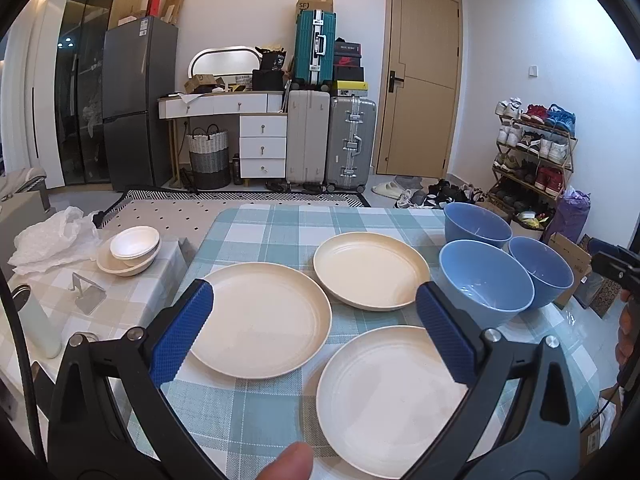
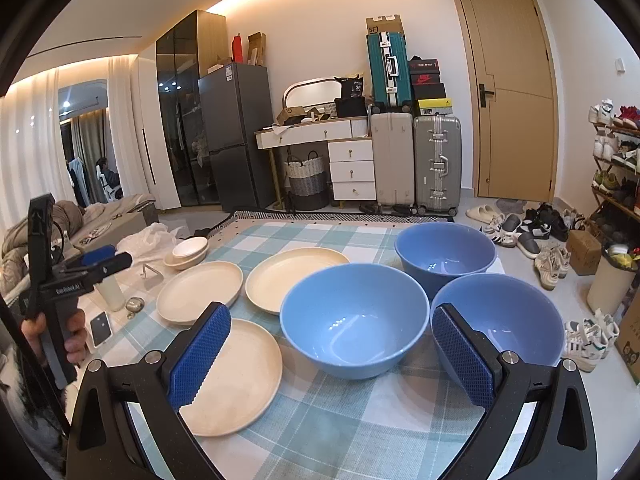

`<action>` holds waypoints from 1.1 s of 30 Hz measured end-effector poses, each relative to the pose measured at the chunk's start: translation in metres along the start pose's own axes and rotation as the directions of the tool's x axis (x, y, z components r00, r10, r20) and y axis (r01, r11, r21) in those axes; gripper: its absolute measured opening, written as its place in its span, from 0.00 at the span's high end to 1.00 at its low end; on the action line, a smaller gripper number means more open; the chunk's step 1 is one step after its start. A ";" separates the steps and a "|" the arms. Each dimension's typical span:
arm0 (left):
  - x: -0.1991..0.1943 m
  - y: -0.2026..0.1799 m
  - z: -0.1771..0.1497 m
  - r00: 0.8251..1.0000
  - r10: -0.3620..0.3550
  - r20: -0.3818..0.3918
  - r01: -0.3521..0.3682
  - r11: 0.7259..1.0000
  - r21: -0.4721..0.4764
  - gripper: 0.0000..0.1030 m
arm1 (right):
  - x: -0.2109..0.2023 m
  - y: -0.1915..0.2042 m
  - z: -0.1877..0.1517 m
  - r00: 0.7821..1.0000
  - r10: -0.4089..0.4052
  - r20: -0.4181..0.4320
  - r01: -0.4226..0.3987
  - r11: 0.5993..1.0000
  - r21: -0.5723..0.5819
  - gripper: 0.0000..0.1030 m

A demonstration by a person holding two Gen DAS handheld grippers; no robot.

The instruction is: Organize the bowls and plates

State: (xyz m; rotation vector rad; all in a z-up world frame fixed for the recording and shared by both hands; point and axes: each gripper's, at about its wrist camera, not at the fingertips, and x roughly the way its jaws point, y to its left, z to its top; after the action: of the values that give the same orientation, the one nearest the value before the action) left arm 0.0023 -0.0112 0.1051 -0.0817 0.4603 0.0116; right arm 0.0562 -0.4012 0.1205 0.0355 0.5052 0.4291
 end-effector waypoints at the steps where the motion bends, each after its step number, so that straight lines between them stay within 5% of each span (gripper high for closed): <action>1: -0.001 0.000 0.002 1.000 0.002 -0.008 -0.002 1.000 0.002 0.02 | 0.001 0.000 0.004 1.000 0.004 -0.004 -0.004 1.000 0.001 0.00; 9: 0.014 0.015 0.014 0.998 -0.008 -0.067 0.007 1.000 -0.021 0.02 | 0.015 0.010 0.027 0.999 0.022 -0.035 -0.022 1.000 -0.017 0.00; 33: 0.054 0.110 0.012 0.974 0.120 -0.190 -0.146 0.980 -0.133 0.02 | 0.111 0.067 0.068 0.987 0.080 -0.139 -0.080 0.997 0.009 0.00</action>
State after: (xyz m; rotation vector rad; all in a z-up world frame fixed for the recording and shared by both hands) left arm 0.0529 0.0989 0.0837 -0.1969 0.6464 0.1716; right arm 0.1495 -0.2903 0.1379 0.0293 0.6437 0.5115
